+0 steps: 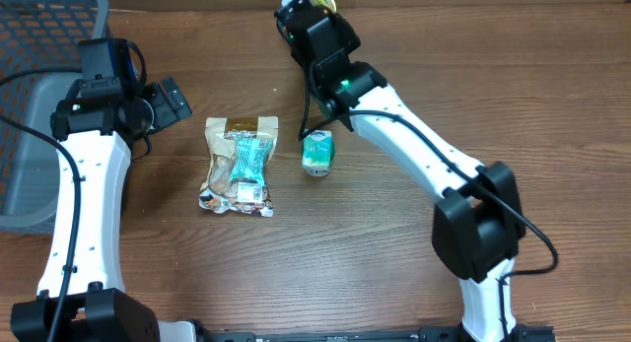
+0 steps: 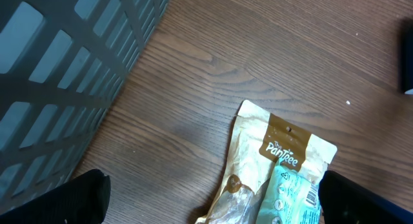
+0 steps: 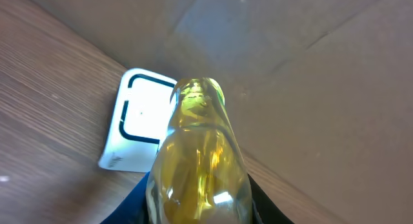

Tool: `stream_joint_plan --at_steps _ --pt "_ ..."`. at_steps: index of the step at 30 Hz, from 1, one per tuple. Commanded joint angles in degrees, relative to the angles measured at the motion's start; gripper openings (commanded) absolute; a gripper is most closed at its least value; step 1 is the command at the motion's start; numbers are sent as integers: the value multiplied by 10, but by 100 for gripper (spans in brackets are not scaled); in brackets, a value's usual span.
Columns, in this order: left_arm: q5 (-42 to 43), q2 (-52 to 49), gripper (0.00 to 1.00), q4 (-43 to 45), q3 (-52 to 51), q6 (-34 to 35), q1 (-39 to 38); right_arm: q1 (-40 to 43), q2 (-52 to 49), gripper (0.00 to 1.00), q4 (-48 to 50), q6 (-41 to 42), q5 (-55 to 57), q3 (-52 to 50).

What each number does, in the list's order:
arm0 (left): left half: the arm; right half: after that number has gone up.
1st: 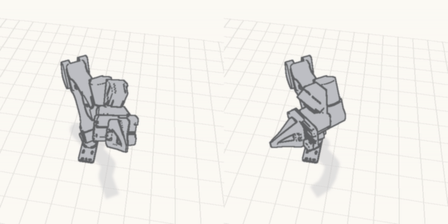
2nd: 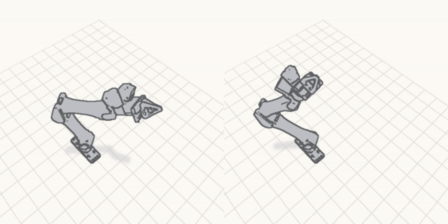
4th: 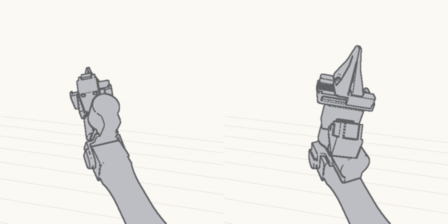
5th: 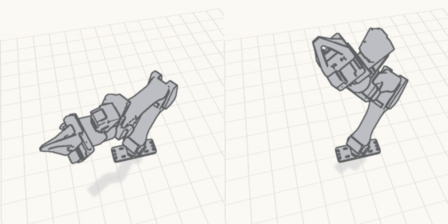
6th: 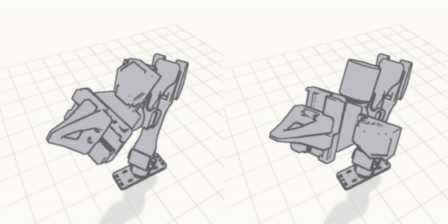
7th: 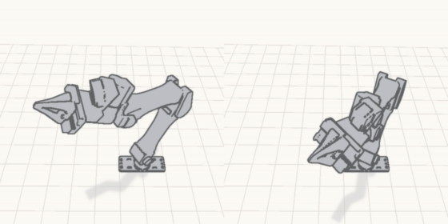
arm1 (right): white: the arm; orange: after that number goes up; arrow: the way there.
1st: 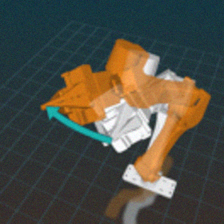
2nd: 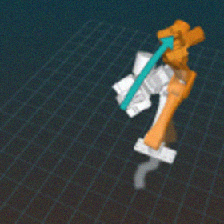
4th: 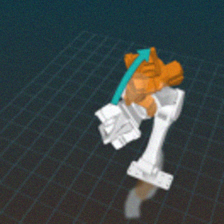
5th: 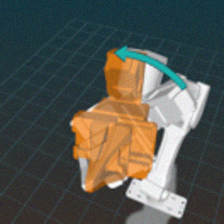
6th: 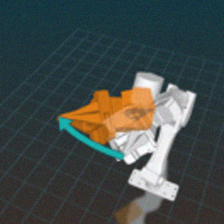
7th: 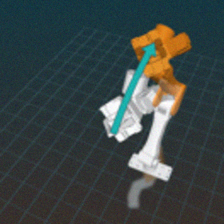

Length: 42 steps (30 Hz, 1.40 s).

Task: Scan the item barcode
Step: 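Carry the bottle to the scanner and hold it before the scanner window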

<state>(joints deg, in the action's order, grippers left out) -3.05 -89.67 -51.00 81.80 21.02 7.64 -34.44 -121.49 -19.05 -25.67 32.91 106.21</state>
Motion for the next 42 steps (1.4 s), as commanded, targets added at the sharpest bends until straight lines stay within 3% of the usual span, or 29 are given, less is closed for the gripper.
stream_joint_plan --at_steps 1,7,19,26,34,39,42 --pt "-3 -2 100 2 4 -2 6 -1 -12 4 37 -34 31 18" --pt "-3 -2 100 2 4 -2 6 1 -34 4 100 -34 31 18" --pt "-3 -2 99 2 4 -2 6 1 -113 4 242 -195 87 18" --pt "-3 -2 100 2 4 -2 6 2 -133 4 254 -191 80 18" --pt "-3 -2 99 2 4 -2 6 5 -132 4 254 -131 90 18" --pt "-3 -2 99 2 4 -2 6 4 -92 4 249 -128 108 18" --pt "-3 -2 99 2 4 -2 6 3 -42 4 219 -81 106 18"
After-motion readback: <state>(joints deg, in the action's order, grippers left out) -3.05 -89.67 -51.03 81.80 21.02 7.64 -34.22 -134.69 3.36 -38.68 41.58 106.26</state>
